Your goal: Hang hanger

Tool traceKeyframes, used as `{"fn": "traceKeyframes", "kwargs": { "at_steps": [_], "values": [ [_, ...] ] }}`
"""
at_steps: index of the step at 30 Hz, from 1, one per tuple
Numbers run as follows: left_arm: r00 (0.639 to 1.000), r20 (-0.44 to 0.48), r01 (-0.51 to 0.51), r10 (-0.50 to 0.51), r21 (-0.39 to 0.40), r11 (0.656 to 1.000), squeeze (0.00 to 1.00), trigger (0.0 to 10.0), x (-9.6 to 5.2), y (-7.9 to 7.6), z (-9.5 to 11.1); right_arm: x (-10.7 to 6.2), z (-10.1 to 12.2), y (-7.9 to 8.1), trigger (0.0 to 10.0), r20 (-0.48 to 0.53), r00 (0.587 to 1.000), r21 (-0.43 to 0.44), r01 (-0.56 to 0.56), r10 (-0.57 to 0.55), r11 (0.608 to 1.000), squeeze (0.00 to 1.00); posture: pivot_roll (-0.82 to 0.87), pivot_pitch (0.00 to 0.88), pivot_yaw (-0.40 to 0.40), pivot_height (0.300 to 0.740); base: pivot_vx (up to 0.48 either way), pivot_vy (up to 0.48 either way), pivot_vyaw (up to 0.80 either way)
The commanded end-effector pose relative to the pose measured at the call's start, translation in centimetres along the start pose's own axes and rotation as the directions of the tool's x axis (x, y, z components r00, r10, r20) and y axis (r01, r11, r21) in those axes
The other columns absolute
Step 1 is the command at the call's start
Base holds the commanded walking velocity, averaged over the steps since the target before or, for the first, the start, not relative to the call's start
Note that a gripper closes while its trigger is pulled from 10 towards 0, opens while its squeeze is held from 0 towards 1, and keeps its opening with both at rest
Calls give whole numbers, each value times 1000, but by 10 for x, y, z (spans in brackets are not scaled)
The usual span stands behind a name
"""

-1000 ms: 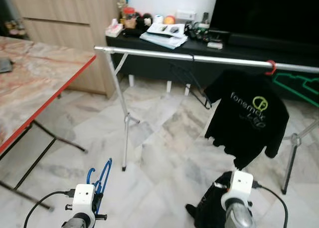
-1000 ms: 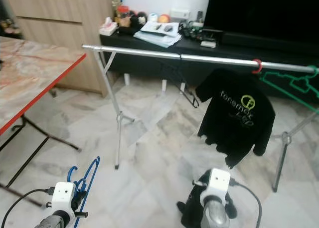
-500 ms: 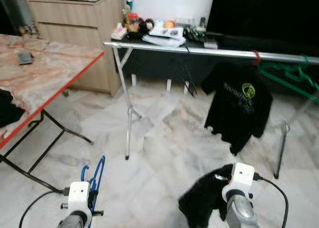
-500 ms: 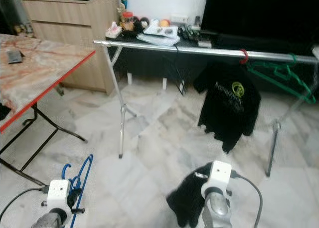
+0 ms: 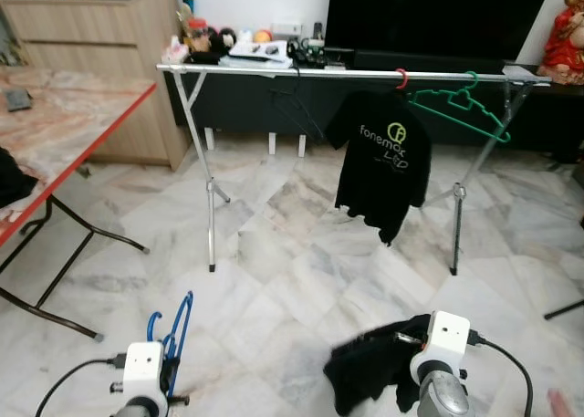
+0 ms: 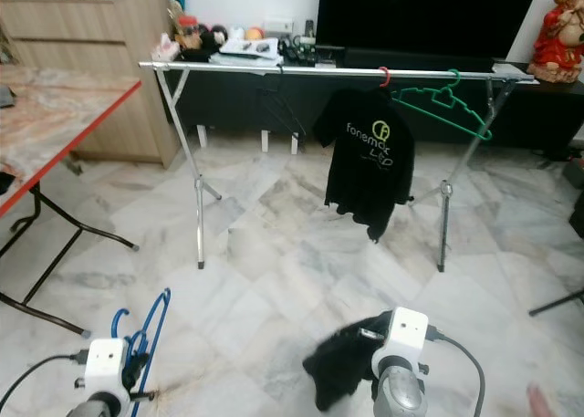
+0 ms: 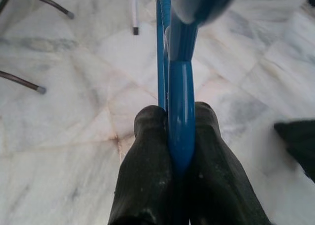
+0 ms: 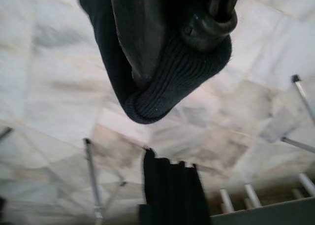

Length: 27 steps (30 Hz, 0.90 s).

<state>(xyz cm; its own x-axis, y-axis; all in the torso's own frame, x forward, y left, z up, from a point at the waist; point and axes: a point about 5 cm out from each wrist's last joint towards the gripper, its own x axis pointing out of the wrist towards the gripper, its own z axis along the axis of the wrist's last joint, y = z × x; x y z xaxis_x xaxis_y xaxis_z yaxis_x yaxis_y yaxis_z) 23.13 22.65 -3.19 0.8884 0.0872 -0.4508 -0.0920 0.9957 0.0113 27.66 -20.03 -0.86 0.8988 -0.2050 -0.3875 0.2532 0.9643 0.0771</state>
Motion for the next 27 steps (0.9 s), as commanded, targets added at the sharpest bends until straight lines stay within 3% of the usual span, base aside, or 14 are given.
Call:
{"fn": "traceKeyframes", "kwargs": {
  "at_steps": [1, 13, 17, 27],
  "values": [
    [1000, 8, -4, 4, 15, 1000, 0, 10000, -2, 5, 1, 1, 5, -1, 10000, 26, 1000, 12, 7, -7, 1000, 0, 11, 12, -14, 740, 0, 0, 0],
    [1000, -19, -7, 8, 20, 1000, 0, 10000, -8, 14, -8, -6, -13, -3, 10000, -37, 999, -4, 9, -10, 1000, 0, 34, 9, 11, 740, 0, 0, 0],
    [1000, -26, 7, -7, 26, 1000, 0, 10000, -10, 14, -10, -9, -17, -11, 10000, -49, 998, -4, 31, -31, 1000, 0, 39, 3, 25, 740, 139, 0, 0],
    [1000, 15, 11, -12, 48, 999, 0, 10000, -1, 15, 6, -5, -10, -14, 10000, -37, 999, -24, 38, -39, 999, 0, 43, 0, 18, 740, 149, 0, 0]
  ]
}}
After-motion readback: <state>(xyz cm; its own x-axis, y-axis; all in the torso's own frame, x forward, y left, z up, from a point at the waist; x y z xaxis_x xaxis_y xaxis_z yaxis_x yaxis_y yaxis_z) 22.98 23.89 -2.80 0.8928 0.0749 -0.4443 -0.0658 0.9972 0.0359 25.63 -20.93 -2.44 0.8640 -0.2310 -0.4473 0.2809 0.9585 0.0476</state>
